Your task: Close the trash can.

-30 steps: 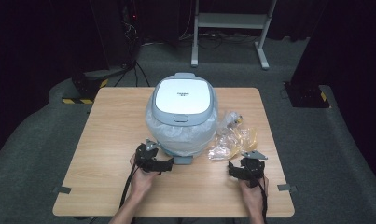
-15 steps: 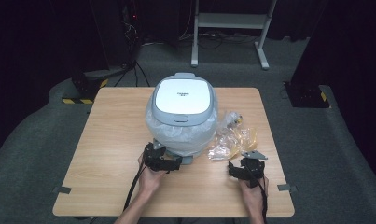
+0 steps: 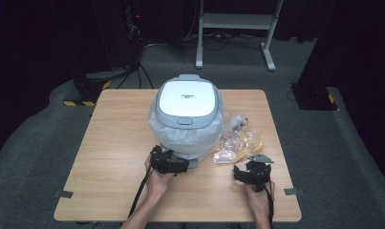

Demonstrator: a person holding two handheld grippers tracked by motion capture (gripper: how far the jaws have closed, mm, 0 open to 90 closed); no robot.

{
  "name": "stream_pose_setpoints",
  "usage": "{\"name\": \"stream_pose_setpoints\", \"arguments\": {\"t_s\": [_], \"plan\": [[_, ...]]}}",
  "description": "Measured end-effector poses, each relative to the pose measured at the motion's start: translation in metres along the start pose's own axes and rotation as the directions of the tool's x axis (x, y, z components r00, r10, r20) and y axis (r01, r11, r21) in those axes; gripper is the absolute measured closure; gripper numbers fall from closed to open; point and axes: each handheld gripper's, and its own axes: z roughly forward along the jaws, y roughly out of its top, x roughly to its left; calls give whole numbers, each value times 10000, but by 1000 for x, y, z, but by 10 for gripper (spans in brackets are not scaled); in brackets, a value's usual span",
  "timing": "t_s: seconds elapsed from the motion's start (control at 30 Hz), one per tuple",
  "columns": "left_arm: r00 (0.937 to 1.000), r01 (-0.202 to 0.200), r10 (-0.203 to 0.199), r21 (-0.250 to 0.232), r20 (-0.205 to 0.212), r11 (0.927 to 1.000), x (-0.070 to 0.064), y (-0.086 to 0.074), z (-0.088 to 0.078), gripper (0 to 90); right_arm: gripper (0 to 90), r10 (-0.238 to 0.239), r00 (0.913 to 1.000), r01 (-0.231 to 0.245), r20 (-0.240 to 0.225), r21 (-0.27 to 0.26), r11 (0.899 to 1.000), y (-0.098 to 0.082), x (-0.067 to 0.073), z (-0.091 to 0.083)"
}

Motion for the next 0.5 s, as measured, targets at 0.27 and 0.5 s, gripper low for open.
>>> {"name": "stream_pose_setpoints", "arguments": {"t_s": [0.27, 0.5], "plan": [[9995, 48, -59, -365, -307, 9993, -1, -2, 3, 2, 143, -7, 10000, 7, -5, -3, 10000, 0, 0, 0], [9986, 324, -366, -1025, -394, 9942, -7, -5, 7, 4, 143, -10, 10000, 10, -11, -3, 10000, 0, 0, 0]]}}
